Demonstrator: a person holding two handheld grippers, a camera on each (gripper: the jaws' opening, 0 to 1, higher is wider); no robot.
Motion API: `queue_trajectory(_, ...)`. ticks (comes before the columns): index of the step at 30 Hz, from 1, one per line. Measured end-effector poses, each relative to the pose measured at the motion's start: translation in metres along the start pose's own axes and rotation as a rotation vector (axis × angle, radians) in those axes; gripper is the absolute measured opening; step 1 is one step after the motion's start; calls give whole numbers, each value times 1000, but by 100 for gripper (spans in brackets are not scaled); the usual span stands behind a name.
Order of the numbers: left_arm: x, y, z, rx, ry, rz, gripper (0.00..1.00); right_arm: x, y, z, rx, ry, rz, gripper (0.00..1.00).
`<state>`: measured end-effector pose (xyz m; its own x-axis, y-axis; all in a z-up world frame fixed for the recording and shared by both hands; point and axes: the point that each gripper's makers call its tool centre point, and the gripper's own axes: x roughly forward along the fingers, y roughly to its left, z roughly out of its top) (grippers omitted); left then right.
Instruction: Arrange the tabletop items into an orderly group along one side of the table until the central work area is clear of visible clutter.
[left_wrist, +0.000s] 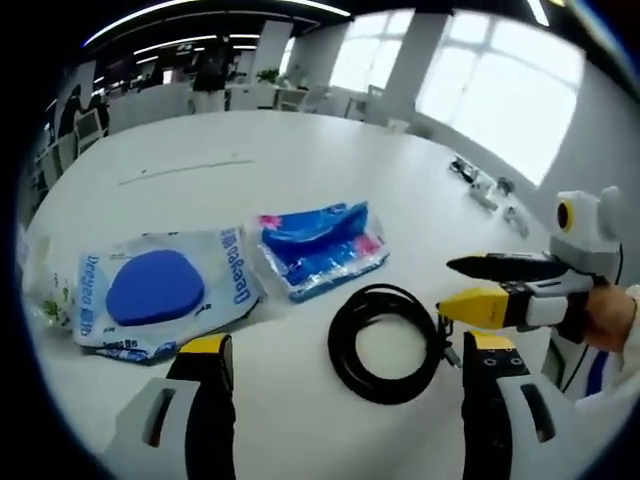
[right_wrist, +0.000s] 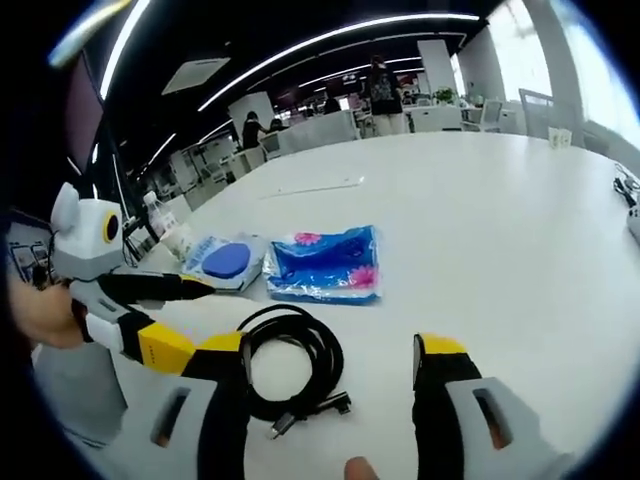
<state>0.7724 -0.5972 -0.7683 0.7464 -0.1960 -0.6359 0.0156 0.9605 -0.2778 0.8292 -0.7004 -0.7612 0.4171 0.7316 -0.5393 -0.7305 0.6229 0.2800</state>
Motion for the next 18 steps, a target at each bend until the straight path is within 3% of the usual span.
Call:
queue_trajectory(6,-15,5,3,-15,-26,0,91,-8,5,2,-13,-6,-18,64)
queue_trajectory(18,-53,27,-15,-20,-18,5,88,-27,28,-14,-25,15,-54,64)
